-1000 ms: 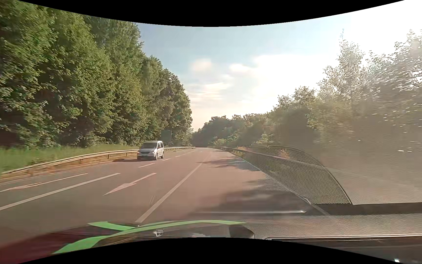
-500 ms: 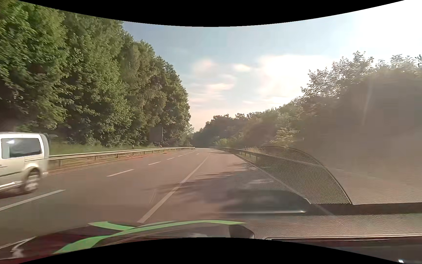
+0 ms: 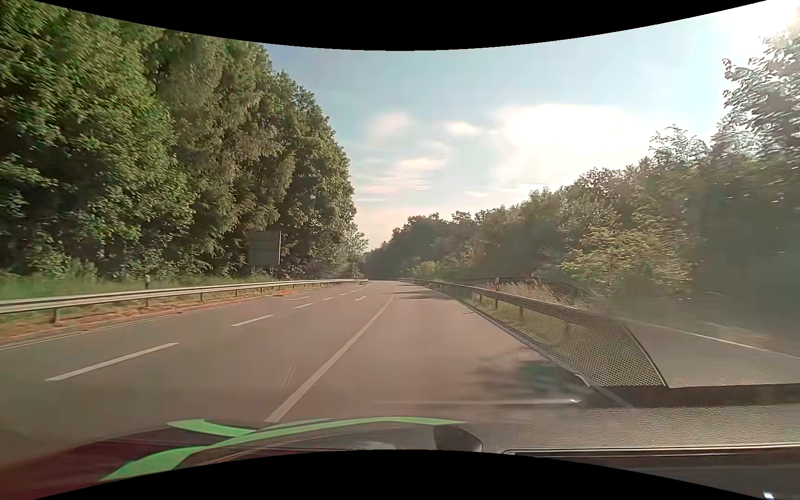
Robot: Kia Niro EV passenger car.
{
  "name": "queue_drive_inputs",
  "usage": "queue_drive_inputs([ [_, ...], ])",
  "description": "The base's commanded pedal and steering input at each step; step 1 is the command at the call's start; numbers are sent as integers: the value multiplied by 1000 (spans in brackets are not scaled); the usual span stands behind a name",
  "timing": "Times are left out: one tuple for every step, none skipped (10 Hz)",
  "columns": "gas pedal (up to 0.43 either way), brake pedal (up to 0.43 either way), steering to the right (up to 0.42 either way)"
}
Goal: Follow the waypoints while adhering to traffic rules and regulations
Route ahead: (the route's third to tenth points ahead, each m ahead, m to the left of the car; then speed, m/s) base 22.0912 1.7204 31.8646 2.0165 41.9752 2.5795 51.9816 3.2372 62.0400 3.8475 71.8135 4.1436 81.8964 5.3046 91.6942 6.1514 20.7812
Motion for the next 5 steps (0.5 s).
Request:
queue_drive_inputs([
  [228, 0, -5],
  [228, 0, -5],
  [228, 0, -5],
  [228, 0, -5],
  [228, 0, -5],
])
